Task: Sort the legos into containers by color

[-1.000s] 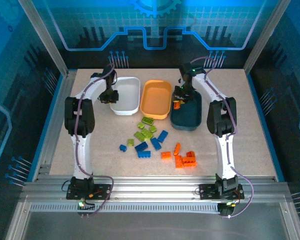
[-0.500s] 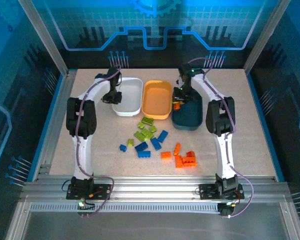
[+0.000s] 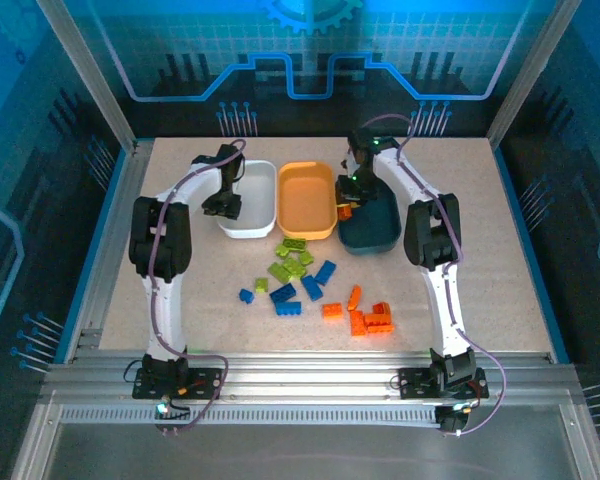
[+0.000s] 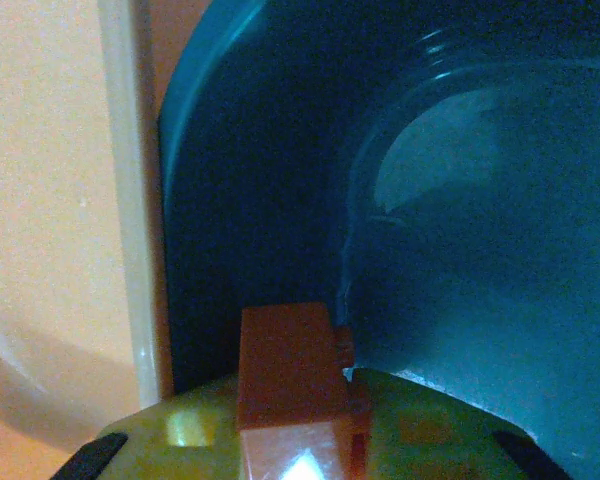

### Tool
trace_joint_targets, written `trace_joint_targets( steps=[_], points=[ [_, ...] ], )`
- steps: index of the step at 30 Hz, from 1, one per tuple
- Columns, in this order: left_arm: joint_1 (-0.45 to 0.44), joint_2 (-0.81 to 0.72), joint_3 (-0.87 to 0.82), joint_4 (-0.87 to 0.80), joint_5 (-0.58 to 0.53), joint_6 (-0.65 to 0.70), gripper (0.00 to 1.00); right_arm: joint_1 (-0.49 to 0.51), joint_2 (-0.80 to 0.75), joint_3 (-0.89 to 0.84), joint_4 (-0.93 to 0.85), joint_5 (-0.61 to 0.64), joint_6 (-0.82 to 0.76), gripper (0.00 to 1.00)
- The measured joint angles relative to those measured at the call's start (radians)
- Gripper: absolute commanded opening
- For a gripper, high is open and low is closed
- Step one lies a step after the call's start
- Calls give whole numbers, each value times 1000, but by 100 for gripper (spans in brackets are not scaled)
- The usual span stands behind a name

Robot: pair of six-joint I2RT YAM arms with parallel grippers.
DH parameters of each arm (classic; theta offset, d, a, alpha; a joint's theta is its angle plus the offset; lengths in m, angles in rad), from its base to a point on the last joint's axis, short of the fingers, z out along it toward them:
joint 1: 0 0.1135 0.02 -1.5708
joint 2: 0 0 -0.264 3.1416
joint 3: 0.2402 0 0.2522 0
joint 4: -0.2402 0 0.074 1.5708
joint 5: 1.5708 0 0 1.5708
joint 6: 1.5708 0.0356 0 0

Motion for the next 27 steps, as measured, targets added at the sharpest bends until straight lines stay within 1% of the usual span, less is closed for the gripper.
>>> trace_joint_targets(
  steps=[6, 11, 14, 16, 18, 21, 27],
  points=[
    [9, -45, 0, -15, 5, -3, 59, -2, -13, -86, 27, 0, 1, 19],
    [32, -96, 0, -22, 13, -22, 66, -9, -39, -158, 34, 0, 1, 21],
    [39, -130, 0, -24, 19, -29, 69, -10, -65, -172, 37, 0, 1, 23],
    [40, -155, 0, -26, 25, -30, 72, -11, -84, -173, 43, 0, 1, 25],
    [39, -179, 0, -29, 27, -34, 73, -11, -99, -173, 49, 0, 2, 32],
    [40, -207, 0, -40, 39, -51, 74, -11, -107, -173, 53, 0, 2, 40],
    [42, -276, -39, -40, 95, -98, 77, -18, -117, -180, 53, 5, 9, 48]
  ],
)
